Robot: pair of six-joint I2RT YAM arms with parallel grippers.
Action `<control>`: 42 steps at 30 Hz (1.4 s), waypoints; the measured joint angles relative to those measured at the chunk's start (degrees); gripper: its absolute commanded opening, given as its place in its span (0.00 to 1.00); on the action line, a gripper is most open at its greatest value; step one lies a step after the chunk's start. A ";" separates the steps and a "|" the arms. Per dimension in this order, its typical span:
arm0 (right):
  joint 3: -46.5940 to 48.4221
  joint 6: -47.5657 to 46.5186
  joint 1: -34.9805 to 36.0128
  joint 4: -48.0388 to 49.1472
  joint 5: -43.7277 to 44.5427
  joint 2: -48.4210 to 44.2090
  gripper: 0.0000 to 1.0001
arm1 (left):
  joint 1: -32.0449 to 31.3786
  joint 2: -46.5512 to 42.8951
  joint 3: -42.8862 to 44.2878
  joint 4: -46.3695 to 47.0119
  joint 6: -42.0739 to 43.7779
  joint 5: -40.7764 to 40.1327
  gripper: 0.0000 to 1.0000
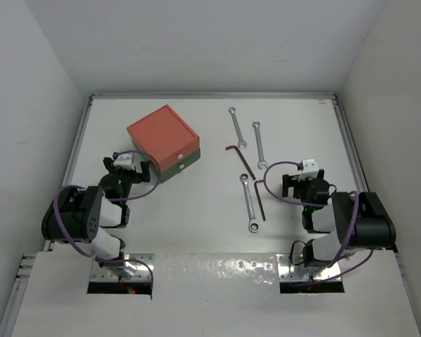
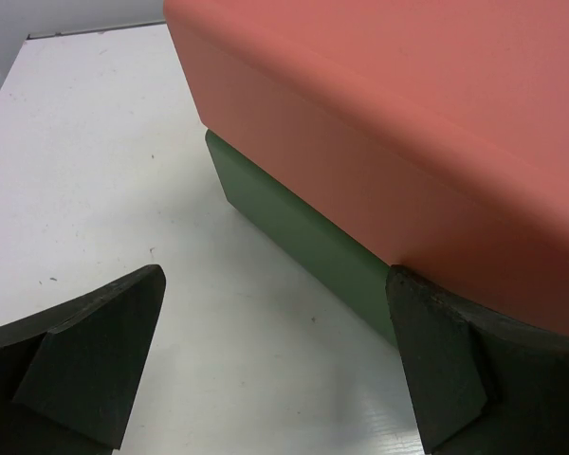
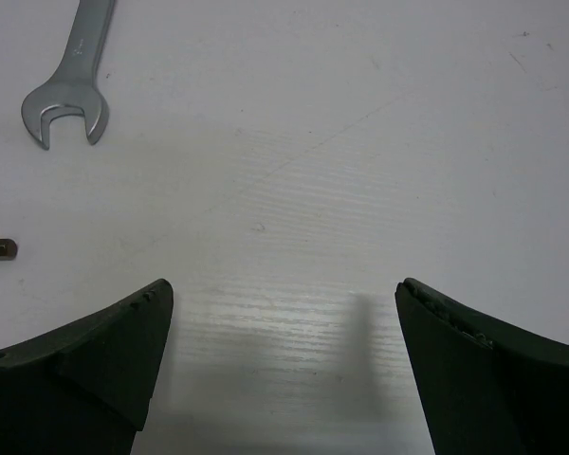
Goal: Sort the tools into containers
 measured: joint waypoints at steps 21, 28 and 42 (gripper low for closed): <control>22.51 4.50 -1.55 -31.30 -15.82 -15.52 0.63 | 2.69 -32.57 17.99 -48.17 -5.57 -10.73 1.00; 63.01 -2.82 7.21 -66.45 -17.29 -1.33 0.53 | 2.64 -43.45 21.14 -64.72 2.67 7.04 1.00; 76.37 3.26 37.07 -74.66 -5.55 12.17 0.56 | -0.37 -7.93 65.31 -93.81 8.94 19.78 0.60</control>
